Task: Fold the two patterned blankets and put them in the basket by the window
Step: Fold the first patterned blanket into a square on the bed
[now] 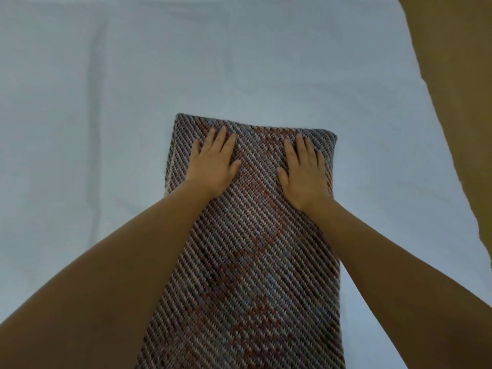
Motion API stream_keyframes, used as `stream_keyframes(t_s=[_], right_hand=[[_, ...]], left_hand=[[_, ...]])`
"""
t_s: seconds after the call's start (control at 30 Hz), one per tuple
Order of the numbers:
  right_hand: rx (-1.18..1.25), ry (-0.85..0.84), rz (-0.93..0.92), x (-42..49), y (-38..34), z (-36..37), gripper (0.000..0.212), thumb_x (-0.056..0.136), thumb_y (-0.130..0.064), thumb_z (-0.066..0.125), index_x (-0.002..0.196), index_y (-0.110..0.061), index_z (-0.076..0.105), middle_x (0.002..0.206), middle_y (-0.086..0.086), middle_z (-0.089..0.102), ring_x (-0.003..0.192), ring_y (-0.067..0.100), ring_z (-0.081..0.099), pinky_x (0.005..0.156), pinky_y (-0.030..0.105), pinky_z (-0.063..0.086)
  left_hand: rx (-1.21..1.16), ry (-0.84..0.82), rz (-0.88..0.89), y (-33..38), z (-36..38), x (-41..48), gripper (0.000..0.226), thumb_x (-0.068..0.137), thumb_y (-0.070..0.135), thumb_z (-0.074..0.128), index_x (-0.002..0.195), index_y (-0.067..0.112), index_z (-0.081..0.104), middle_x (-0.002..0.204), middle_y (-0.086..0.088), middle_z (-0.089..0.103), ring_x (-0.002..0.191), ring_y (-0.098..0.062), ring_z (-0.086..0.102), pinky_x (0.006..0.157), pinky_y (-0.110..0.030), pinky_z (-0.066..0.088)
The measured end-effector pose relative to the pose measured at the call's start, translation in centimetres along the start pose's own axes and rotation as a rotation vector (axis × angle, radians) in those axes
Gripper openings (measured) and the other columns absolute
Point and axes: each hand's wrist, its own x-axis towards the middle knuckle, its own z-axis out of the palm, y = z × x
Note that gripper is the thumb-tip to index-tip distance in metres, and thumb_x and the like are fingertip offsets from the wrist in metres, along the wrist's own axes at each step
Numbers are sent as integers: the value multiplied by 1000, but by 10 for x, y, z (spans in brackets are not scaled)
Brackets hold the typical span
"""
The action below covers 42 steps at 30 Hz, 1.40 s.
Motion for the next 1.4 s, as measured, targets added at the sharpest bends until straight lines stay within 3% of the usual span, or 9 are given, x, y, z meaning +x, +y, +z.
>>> stream_keyframes(t_s=[0.17, 0.27, 0.43, 0.57, 0.77, 0.87, 1.03, 1.23, 1.4], right_hand=[[-38, -87, -49, 37, 22, 14, 62, 96, -52, 20, 148, -28, -3, 158, 11, -5, 145, 25, -9, 113, 42, -13], [8, -68, 14, 41, 37, 22, 69, 88, -62, 14, 148, -31, 1, 158, 12, -1, 145, 25, -7, 113, 40, -14], [-52, -153, -19, 78, 42, 8, 73, 86, -62, 39, 143, -17, 26, 144, 17, 33, 134, 33, 29, 112, 51, 13], [-156, -261, 11, 92, 28, -12, 55, 84, -55, 53, 117, -11, 45, 117, 13, 55, 108, 32, 51, 92, 47, 36], [-151, 102, -46, 40, 5, -24, 29, 89, -32, 55, 99, -5, 53, 99, 14, 62, 94, 33, 56, 92, 43, 35], [-155, 145, -107, 0, 3, -35, 24, 83, -20, 60, 97, -3, 53, 95, 16, 61, 90, 33, 55, 92, 43, 33], [20, 186, -69, -86, -5, -58, 27, 75, -10, 63, 98, -4, 50, 92, 16, 57, 82, 34, 53, 58, 33, 33], [88, 67, -155, -211, -27, -54, 38, 59, 2, 76, 91, 5, 55, 82, 22, 59, 68, 36, 59, 50, 32, 41], [31, -164, -114, -273, -39, -31, 34, 71, -9, 71, 99, 0, 54, 99, 19, 57, 86, 35, 57, 61, 39, 47]], left_hand=[[37, -57, 3, -21, 1, 45, 79, 86, 68, 16, 149, 22, 3, 158, -3, 4, 145, -22, -3, 113, -51, -4], [81, -72, -14, -37, 5, 54, 87, 80, 75, 16, 147, 20, 15, 152, -7, 22, 142, -26, 11, 113, -53, -2], [225, 26, 78, -42, -3, 69, 95, 67, 84, 28, 120, 7, 47, 120, -17, 50, 117, -35, 40, 112, -50, 13], [176, 133, 122, -36, -12, 66, 69, 72, 74, 49, 93, 8, 53, 96, -12, 56, 98, -31, 47, 93, -43, 32], [72, 282, 91, -32, -21, 21, 42, 84, 52, 55, 89, 10, 51, 86, -10, 59, 81, -31, 55, 73, -40, 37], [49, 260, 76, -35, -27, -17, 32, 86, 41, 56, 97, 11, 54, 91, -9, 62, 78, -31, 58, 69, -37, 40], [-29, 271, 208, -18, -43, -111, 26, 72, 27, 71, 90, 9, 69, 81, -12, 67, 72, -32, 64, 62, -36, 46], [22, 169, 228, -3, -27, -235, 47, 53, 20, 84, 96, 6, 71, 74, -11, 66, 64, -28, 64, 65, -40, 48], [8, 90, 255, -2, -7, -295, 54, 44, 13, 88, 94, 3, 71, 73, -12, 66, 60, -28, 64, 56, -36, 51]])
